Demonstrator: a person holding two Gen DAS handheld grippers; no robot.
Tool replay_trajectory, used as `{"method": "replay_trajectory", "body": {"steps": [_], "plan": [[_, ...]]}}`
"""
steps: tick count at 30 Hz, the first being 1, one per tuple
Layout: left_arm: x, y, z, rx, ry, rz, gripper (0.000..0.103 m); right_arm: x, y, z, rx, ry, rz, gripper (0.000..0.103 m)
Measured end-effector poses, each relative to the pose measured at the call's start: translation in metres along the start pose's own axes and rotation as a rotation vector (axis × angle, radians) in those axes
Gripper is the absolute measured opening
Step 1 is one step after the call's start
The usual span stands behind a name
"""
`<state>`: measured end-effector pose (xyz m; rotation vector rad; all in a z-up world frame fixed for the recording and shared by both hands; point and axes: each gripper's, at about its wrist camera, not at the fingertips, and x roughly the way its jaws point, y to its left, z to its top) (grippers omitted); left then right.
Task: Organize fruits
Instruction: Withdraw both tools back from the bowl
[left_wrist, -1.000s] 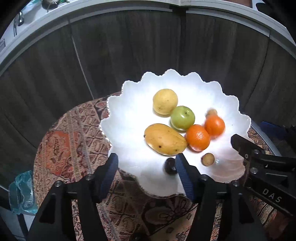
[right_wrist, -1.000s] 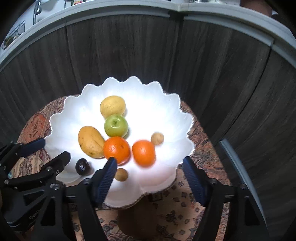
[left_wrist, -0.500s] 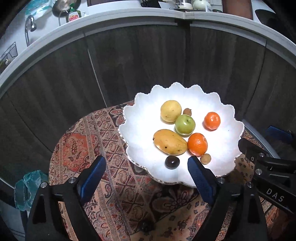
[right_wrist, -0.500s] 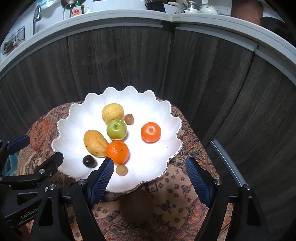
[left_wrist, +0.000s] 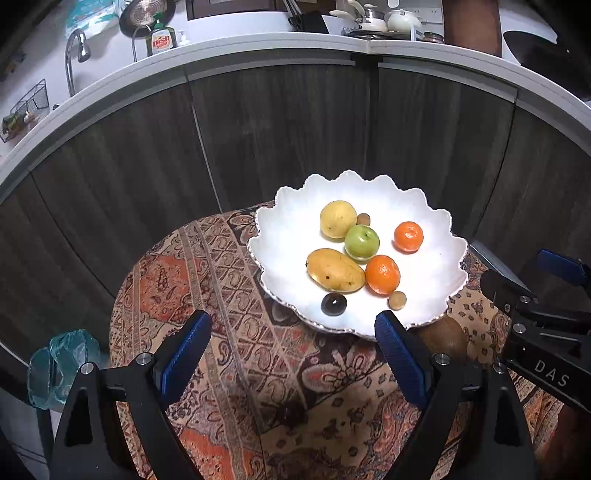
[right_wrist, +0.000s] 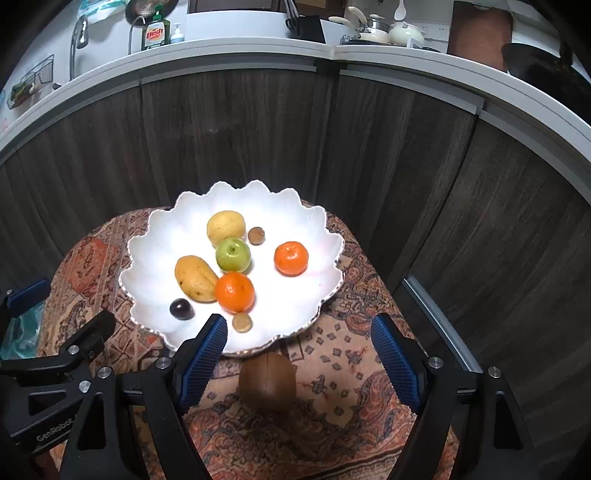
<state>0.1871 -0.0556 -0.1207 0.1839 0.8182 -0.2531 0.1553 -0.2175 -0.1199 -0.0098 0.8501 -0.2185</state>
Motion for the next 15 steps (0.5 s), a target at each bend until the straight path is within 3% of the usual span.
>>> {"method": "replay_trajectory", "body": {"steps": [15], "plan": [[-0.012,0.005,-0.022,0.001,0.009,0.02,0.091,-0.013,0.008,-0.018,-0.009,0.003,0.01,0.081]]}}
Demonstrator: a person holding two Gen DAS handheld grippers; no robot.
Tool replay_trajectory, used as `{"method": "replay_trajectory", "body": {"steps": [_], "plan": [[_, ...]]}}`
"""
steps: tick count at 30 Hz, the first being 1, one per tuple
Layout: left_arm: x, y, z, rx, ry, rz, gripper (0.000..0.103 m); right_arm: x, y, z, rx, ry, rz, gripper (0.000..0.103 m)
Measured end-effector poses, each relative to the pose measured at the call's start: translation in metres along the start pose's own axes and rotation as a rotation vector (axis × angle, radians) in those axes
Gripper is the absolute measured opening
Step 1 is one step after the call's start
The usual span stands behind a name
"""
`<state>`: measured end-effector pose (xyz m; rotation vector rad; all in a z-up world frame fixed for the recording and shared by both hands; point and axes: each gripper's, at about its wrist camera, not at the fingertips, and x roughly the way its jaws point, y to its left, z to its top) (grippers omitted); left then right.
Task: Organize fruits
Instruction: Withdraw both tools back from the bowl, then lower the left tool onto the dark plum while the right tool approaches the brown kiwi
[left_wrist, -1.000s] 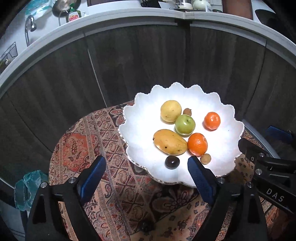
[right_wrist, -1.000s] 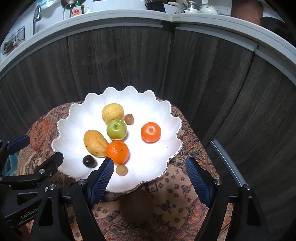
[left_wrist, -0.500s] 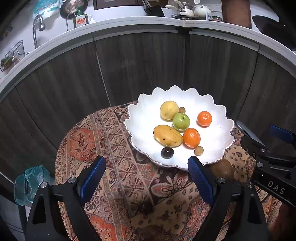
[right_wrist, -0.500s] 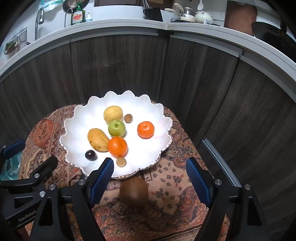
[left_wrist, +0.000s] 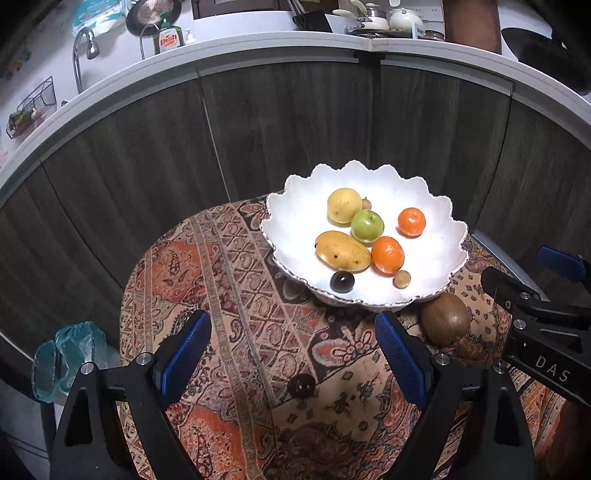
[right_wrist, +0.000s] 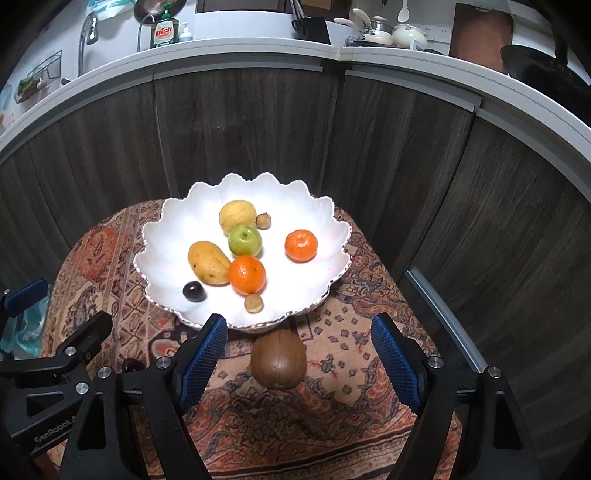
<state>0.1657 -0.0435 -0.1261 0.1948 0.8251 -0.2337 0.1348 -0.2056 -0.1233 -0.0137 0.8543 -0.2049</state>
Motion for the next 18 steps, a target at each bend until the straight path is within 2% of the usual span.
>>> {"method": "replay_trajectory", "body": {"steps": [18], "plan": [[0.02,-0.002,-0.034,0.0,0.05,0.01,0.091,0.025,0.0,-0.033,0.014,0.026,-0.003,0.081]]}}
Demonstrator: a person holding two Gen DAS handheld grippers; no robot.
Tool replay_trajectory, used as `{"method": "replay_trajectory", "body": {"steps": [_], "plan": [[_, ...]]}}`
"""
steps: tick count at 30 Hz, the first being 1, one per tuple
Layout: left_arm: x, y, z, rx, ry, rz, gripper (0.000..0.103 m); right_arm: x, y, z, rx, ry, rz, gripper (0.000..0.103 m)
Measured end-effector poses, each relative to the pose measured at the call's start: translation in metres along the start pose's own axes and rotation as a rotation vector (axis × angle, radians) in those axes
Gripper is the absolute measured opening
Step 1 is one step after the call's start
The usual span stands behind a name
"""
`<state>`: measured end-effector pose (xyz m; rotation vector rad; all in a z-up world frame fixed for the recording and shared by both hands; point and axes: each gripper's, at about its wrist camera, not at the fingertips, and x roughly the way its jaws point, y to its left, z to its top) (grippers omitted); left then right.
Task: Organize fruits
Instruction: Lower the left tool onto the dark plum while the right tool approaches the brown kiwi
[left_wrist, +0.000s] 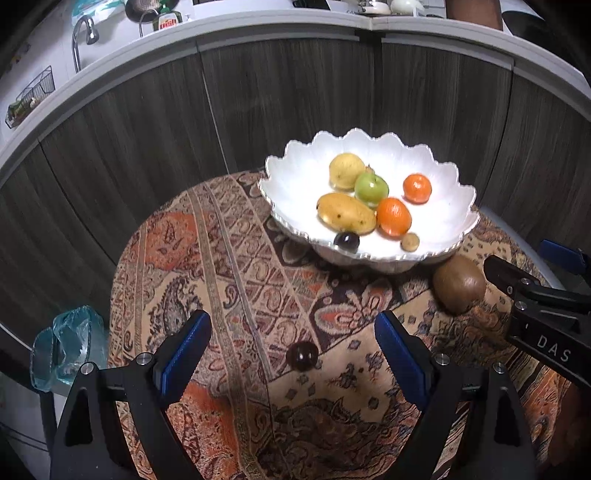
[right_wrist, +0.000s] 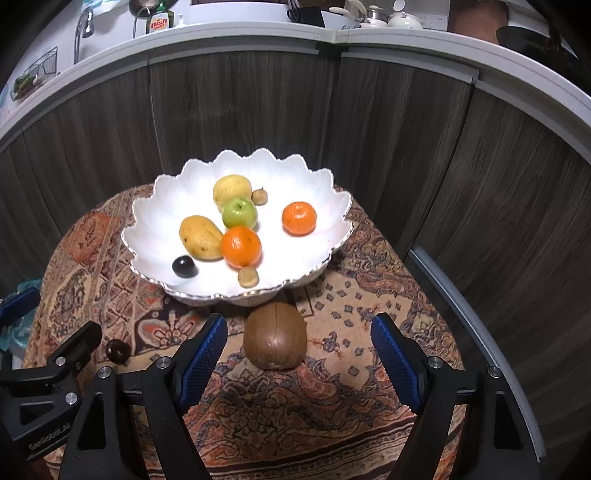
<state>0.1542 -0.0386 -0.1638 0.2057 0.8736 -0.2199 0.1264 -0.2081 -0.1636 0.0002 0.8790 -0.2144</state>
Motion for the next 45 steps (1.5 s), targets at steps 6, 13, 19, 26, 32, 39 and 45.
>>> {"method": "replay_trajectory", "body": {"steps": [6,13,19,26,32,39,45], "plan": [[0.013,0.002,-0.016,-0.016,0.013,0.003,0.091,0.015,0.005,-0.015,-0.012,0.028,0.012,0.081],[0.033,0.006,-0.027,-0.044,0.05,0.001,0.086,0.026,0.014,-0.024,-0.029,0.053,0.021,0.081],[0.047,0.009,-0.032,-0.044,0.07,0.014,0.066,0.036,0.019,-0.026,-0.047,0.066,0.014,0.081],[0.059,0.004,-0.034,-0.026,0.089,0.001,0.053,0.045,0.019,-0.029,-0.042,0.084,0.018,0.081],[0.069,-0.003,-0.036,-0.009,0.107,-0.02,0.038,0.051,0.016,-0.031,-0.033,0.098,0.016,0.081],[0.07,-0.004,-0.036,-0.011,0.108,-0.048,0.028,0.053,0.014,-0.032,-0.032,0.101,0.02,0.081],[0.069,-0.005,-0.036,-0.004,0.111,-0.052,0.028,0.052,0.014,-0.031,-0.03,0.097,0.015,0.081]]}}
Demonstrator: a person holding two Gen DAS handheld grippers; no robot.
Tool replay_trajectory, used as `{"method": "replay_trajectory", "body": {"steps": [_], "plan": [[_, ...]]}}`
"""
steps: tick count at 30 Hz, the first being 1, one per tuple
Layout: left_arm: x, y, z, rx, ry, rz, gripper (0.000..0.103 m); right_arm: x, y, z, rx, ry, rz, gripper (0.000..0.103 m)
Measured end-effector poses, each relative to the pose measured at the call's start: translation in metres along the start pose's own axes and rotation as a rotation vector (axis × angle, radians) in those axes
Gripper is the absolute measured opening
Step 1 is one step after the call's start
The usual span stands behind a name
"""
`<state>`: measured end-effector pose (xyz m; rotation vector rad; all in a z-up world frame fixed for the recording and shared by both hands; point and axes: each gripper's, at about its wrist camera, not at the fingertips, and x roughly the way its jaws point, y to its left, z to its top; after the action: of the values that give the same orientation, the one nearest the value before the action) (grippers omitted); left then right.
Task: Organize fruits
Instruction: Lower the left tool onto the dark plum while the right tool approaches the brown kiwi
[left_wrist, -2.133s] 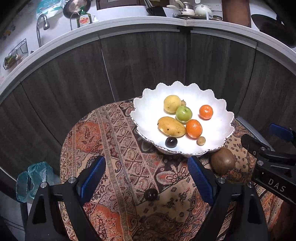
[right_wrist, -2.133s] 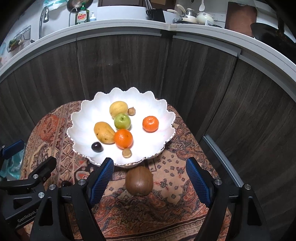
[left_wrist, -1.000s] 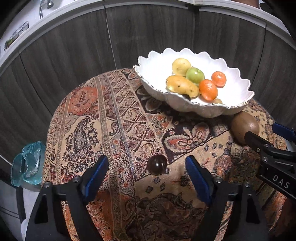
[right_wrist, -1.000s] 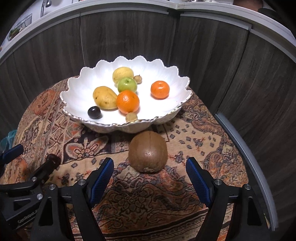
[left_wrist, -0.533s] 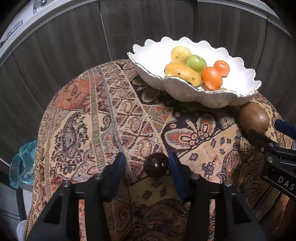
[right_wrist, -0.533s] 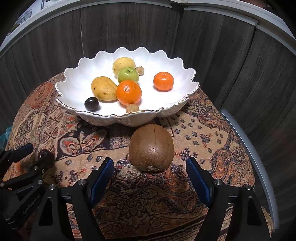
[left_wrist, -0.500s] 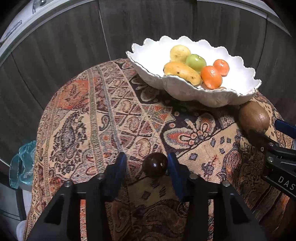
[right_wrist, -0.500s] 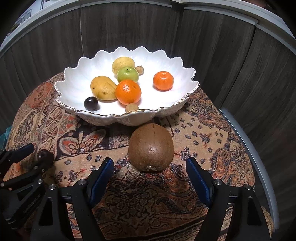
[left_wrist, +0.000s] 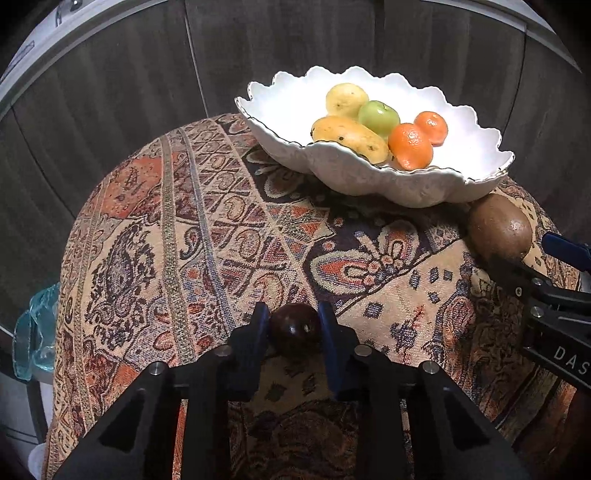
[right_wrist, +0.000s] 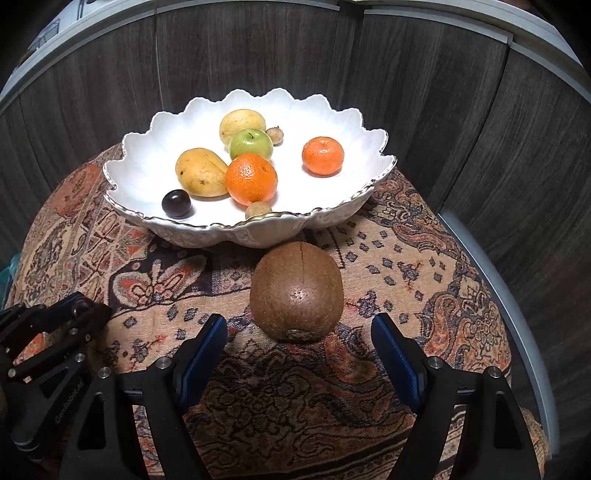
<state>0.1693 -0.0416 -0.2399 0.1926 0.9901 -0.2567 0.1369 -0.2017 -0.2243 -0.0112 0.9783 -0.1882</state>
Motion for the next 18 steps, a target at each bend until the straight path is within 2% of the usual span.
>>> {"method": "replay_trajectory", "body": {"steps": [10,18], "plan": [[-0.01,-0.001,0.006,-0.004,-0.016,0.005,0.028,-0.003,-0.002,0.006,0.006,-0.008,0.002,0.081],[-0.011,0.004,0.012,-0.029,-0.019,0.01,0.028,0.013,0.004,0.017,-0.004,0.007,0.024,0.081]]}}
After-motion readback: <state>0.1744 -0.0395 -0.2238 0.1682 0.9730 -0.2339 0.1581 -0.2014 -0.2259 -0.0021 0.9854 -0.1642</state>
